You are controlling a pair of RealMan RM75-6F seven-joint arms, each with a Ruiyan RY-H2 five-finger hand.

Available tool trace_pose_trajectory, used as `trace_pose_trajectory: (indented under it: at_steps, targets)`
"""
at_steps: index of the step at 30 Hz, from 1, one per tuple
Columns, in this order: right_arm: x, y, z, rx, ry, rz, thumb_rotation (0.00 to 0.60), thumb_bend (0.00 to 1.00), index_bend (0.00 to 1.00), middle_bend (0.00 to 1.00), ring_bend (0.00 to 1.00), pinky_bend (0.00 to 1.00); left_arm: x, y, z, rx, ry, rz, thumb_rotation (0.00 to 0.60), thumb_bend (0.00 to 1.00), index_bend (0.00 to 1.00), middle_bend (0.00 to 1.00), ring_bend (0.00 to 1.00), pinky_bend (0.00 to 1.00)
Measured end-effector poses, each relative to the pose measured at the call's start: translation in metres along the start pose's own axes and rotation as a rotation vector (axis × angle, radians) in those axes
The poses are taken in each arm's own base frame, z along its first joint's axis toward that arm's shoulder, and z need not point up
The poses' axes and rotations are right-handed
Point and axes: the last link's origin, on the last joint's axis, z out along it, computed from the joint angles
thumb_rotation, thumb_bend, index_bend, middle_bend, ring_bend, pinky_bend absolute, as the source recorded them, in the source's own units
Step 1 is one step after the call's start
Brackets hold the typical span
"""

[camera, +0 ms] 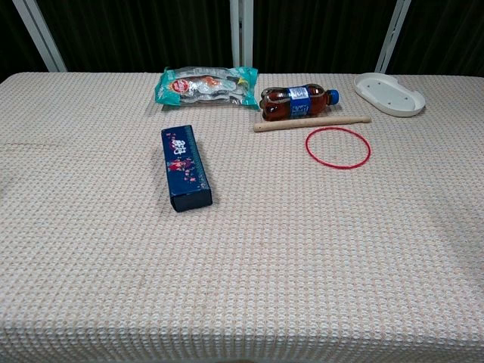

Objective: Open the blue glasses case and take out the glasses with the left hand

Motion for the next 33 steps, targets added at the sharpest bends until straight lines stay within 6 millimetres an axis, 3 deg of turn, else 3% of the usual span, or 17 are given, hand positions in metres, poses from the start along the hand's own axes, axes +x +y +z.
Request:
trace_pose_trajectory:
  at_steps: [9, 15, 18, 24, 30, 33]
  targets:
    - [-0.002, -0.003, 0.002, 0.014, -0.008, 0.002, 0.6, 0.24, 0.0, 0.04, 0.0, 0.0, 0.0, 0.001, -0.008, -0.008, 0.006, 0.001, 0.6, 0.19, 0.01, 0.0, 0.0, 0.0]
    - [0.002, 0.0, -0.003, 0.01, 0.016, 0.012, 0.6, 0.24, 0.0, 0.04, 0.0, 0.0, 0.008, 0.018, 0.013, -0.098, 0.041, -0.01, 0.6, 0.19, 0.04, 0.02, 0.0, 0.0]
    - [0.005, 0.002, -0.007, 0.011, 0.029, 0.01, 0.6, 0.25, 0.0, 0.04, 0.0, 0.0, 0.015, 0.036, 0.033, -0.192, 0.049, -0.027, 0.6, 0.23, 0.09, 0.1, 0.0, 0.0]
    - [0.007, 0.0, -0.014, 0.023, 0.037, 0.01, 0.6, 0.29, 0.0, 0.04, 0.0, 0.0, 0.027, 0.087, 0.086, -0.421, 0.006, -0.056, 0.6, 0.45, 0.2, 0.22, 0.0, 0.0]
    - [0.006, 0.001, -0.019, 0.013, 0.021, 0.013, 0.6, 0.35, 0.0, 0.04, 0.0, 0.0, 0.024, 0.152, 0.137, -0.615, -0.126, -0.036, 0.6, 0.6, 0.23, 0.24, 0.0, 0.0]
    - [0.007, 0.002, -0.022, 0.006, 0.017, 0.017, 0.6, 0.38, 0.0, 0.04, 0.0, 0.0, 0.018, 0.19, 0.16, -0.689, -0.201, -0.024, 0.6, 0.63, 0.23, 0.25, 0.0, 0.0]
